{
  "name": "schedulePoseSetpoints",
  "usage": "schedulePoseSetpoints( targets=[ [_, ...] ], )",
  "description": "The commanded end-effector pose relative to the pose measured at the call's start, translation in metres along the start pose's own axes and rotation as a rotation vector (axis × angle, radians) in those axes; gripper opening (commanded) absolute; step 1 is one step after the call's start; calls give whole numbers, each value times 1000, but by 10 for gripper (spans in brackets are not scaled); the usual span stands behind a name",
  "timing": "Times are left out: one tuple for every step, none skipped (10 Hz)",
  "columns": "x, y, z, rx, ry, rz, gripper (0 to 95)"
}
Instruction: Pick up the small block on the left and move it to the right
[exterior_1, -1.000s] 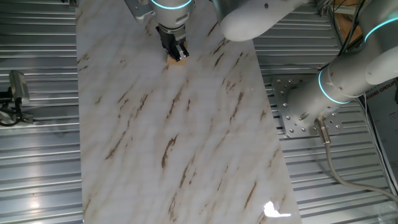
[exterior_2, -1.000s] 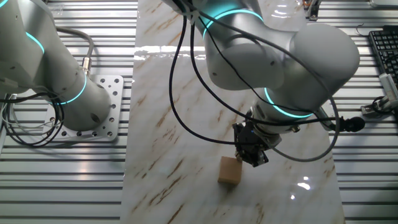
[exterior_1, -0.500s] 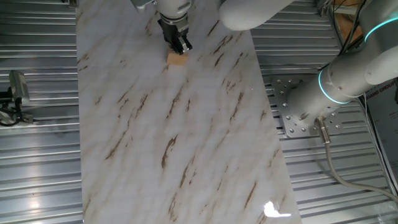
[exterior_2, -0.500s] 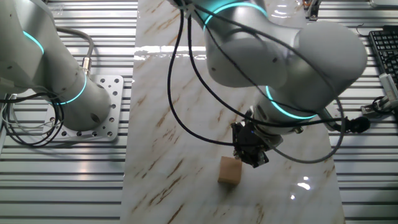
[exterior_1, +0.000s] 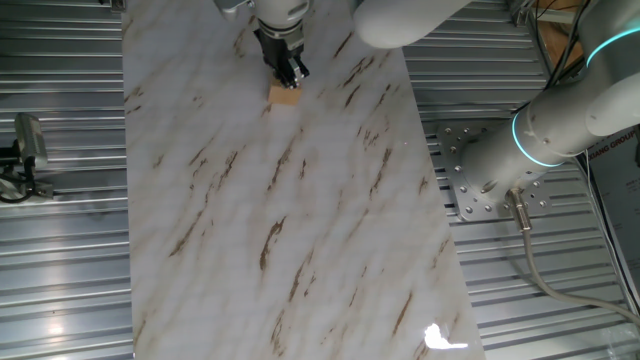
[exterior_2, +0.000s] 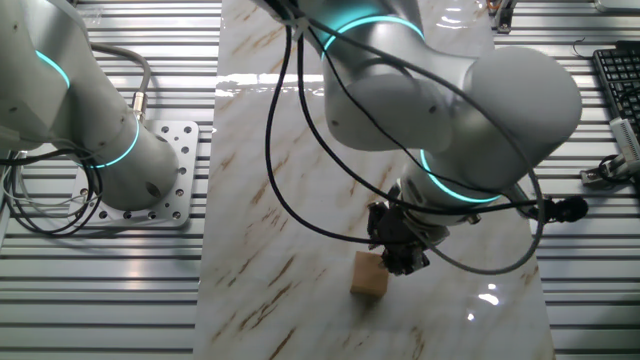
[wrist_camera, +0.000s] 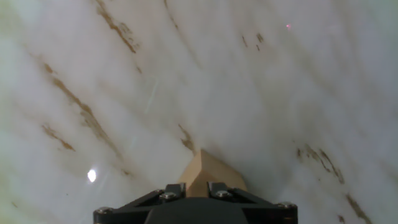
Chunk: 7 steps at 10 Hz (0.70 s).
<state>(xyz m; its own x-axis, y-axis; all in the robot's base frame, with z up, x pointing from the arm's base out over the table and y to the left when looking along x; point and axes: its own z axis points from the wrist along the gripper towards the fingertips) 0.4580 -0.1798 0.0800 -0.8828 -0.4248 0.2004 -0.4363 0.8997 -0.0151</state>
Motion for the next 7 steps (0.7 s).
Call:
schedulePoseSetpoints(
  targets=[
    [1,-1,4,1,-6,-15,950],
    [3,-2,6,7,-10,-18,950],
    [5,-2,8,13,-16,-15,950],
    [7,-3,10,19,-20,-18,950],
    [8,-3,11,21,-22,-17,950],
    [11,-3,13,24,-28,-27,950],
    [14,-3,15,32,-34,-53,950]
  ],
)
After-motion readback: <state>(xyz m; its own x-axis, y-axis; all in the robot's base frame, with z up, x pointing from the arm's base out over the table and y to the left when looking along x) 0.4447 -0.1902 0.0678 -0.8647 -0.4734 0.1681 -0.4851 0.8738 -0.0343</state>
